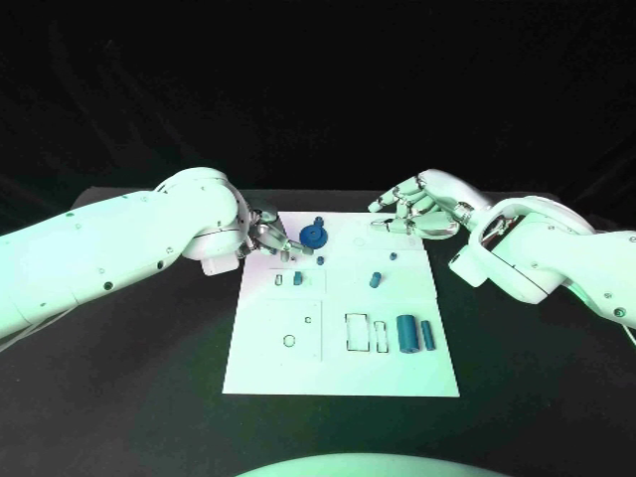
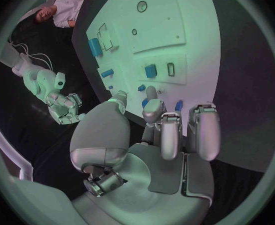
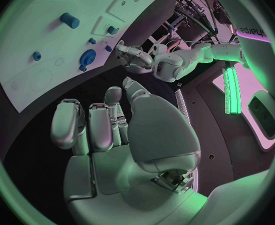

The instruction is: Assemble the parts on the task board

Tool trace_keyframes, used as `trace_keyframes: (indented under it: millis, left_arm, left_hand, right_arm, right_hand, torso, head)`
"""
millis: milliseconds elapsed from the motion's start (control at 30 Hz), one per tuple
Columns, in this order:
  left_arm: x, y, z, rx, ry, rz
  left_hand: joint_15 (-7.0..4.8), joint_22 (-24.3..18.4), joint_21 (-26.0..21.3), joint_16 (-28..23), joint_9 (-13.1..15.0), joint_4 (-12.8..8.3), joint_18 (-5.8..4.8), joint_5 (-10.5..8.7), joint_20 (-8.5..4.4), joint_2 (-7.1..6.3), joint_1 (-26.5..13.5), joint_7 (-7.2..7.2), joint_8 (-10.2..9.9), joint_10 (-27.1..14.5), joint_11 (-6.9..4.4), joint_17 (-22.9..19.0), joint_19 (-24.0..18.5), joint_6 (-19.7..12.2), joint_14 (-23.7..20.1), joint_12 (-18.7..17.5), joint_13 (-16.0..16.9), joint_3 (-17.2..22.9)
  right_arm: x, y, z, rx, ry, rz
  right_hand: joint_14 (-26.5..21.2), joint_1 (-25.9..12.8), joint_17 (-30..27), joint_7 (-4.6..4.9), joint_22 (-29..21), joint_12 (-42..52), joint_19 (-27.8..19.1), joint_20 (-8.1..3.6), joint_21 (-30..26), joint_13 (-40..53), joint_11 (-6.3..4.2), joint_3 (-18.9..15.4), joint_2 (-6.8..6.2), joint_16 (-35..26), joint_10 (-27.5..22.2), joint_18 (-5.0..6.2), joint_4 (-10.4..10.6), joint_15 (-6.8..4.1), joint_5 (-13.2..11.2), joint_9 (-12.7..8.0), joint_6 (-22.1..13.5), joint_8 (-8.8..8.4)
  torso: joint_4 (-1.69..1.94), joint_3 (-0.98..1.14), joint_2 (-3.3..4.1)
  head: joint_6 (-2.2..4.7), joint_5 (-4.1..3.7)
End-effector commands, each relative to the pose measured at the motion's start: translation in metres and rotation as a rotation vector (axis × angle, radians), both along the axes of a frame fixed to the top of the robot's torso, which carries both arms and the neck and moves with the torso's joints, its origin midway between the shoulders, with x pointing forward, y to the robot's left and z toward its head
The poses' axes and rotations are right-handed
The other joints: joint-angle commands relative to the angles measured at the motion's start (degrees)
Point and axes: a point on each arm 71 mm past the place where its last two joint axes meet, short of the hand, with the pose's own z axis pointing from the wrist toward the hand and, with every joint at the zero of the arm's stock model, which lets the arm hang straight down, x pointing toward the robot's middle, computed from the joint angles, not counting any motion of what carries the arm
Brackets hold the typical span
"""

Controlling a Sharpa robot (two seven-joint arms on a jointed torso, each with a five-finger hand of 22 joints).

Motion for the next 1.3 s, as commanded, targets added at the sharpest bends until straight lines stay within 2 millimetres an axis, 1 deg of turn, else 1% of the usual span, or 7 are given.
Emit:
trace_keyframes:
  millis: [33, 200, 367, 533, 767, 933, 1300]
  left_arm:
    - [-0.001, -0.002, 0.010, -0.016, 0.027, -0.038]
    - [0.011, 0.005, 0.024, 0.023, 0.039, -0.034]
    - [0.031, 0.014, 0.023, 0.048, 0.022, 0.020]
    - [0.048, 0.024, 0.018, 0.064, 0.013, 0.057]
    - [0.062, 0.030, 0.010, 0.093, 0.020, 0.078]
    - [0.068, 0.033, 0.005, 0.123, 0.032, 0.088]
    - [0.075, 0.032, -0.006, 0.141, 0.042, 0.097]
  left_hand:
    - [1.24, 4.42, -1.83, 0.14, -1.76, -1.61, 0.46, 1.09, 0.98, 1.26, 6.02, 1.25, -2.39, -3.11, 1.11, 15.08, 0.00, -2.81, 6.03, -2.85, -2.89, 1.05]
    - [2.94, 1.80, -4.21, 0.14, -5.88, -1.92, 1.13, 1.47, 2.65, 2.55, 11.52, 3.32, -6.37, -6.92, 2.94, 15.08, -1.63, -5.25, 6.03, -5.50, -5.98, 3.41]
    - [3.22, 0.93, -5.10, 0.14, -7.54, -1.54, 1.41, 1.40, 3.11, 2.92, 13.46, 3.52, -6.91, -7.97, 3.18, 15.08, -2.16, -4.38, 6.03, -5.93, -6.89, 4.41]
    - [2.60, 2.28, -4.11, 0.14, -6.73, 0.72, 1.12, 1.14, 2.75, 2.59, 10.68, 2.30, -3.46, -5.70, 2.31, 15.08, -1.22, -0.85, 6.03, -3.14, -5.02, 1.87]
    - [1.72, 3.53, -3.20, 0.14, -4.81, 0.91, 0.80, 1.07, 1.87, 3.21, 7.88, 1.31, -0.09, -3.71, 1.39, 15.08, -0.35, -0.92, 6.03, -0.58, -3.14, -2.12]
    - [1.50, 4.16, -2.72, 0.14, -4.22, 0.88, 0.64, 1.08, 1.64, 3.71, 7.74, 1.02, 0.88, -2.76, 1.12, 15.08, 0.05, -0.95, 6.03, 0.54, -2.17, -3.26]
    - [1.46, 4.18, -2.71, 0.14, -4.11, 0.89, 0.64, 1.09, 1.59, 3.91, 7.73, 0.98, 1.04, -2.68, 1.08, 15.08, 0.07, -0.99, 6.03, 0.64, -2.11, -3.45]
  right_arm:
    - [0.000, 0.001, -0.003, -0.006, 0.010, 0.011]
    - [0.001, 0.001, -0.005, -0.005, 0.010, -0.001]
    - [0.002, 0.000, -0.005, -0.003, 0.005, -0.021]
    - [0.003, 0.001, -0.005, -0.003, 0.004, -0.023]
    - [0.003, 0.001, -0.006, -0.005, 0.010, -0.025]
    - [0.004, 0.000, -0.006, -0.008, 0.014, -0.029]
    - [0.004, 0.001, -0.006, -0.006, 0.012, -0.029]
  right_hand:
    - [2.11, 0.10, -0.07, 0.06, -0.07, -0.31, -0.27, -0.08, -0.29, -0.15, -0.05, -0.28, -0.24, -0.35, -0.31, 0.60, -0.03, 0.00, 0.30, 0.07, -0.22, 0.22]
    - [2.12, 0.31, -0.07, 0.08, -0.07, -0.50, -0.27, -0.09, -0.32, -0.31, -0.05, -0.20, -0.07, -0.38, -0.40, 0.60, -0.05, 0.00, 0.41, 0.06, -0.35, 0.20]
    - [2.12, 0.95, -0.14, 0.13, -0.15, -0.78, -0.29, -0.10, -0.41, -0.59, -0.05, 0.12, 0.38, -0.50, -0.45, 0.60, -0.25, -0.01, 0.47, 0.06, -0.45, 0.23]
    - [2.11, 1.08, -0.22, 0.14, -0.28, -0.90, -0.36, -0.09, -0.48, -0.70, -0.04, 0.19, 0.49, -0.59, -0.49, 0.63, -0.28, 0.00, 0.46, 0.05, -0.48, 0.24]
    - [2.10, 1.10, -0.24, 0.15, -0.31, -0.93, -0.38, -0.09, -0.50, -0.73, -0.03, 0.21, 0.52, -0.60, -0.50, 0.63, -0.28, 0.00, 0.46, 0.05, -0.48, 0.24]
    - [2.08, 1.16, -0.34, 0.17, -0.47, -1.18, -0.46, -0.09, -0.59, -0.96, -0.01, 0.25, 0.63, -0.72, -0.61, 0.66, -0.26, 0.01, 0.46, 0.06, -0.50, 0.26]
    - [2.06, 1.12, -0.43, 0.19, -0.67, -1.34, -0.57, -0.09, -0.68, -1.10, 0.01, 0.24, 0.64, -0.81, -0.70, 0.70, -0.22, 0.02, 0.44, 0.05, -0.52, 0.26]
  torso:
    - [0.16, 0.03, -0.02]
    - [0.19, 0.06, -0.08]
    - [0.14, 0.00, -0.01]
    - [-0.10, -0.04, 0.07]
    - [0.10, -0.13, 0.10]
    - [-0.10, -0.05, 0.06]
    - [-0.03, -0.05, 0.03]
  head:
    - [0.06, -0.24]
    - [0.49, 0.24]
    - [1.04, 0.92]
    - [1.75, 1.44]
    - [1.93, 1.51]
    - [1.76, 1.74]
    - [1.61, 1.82]
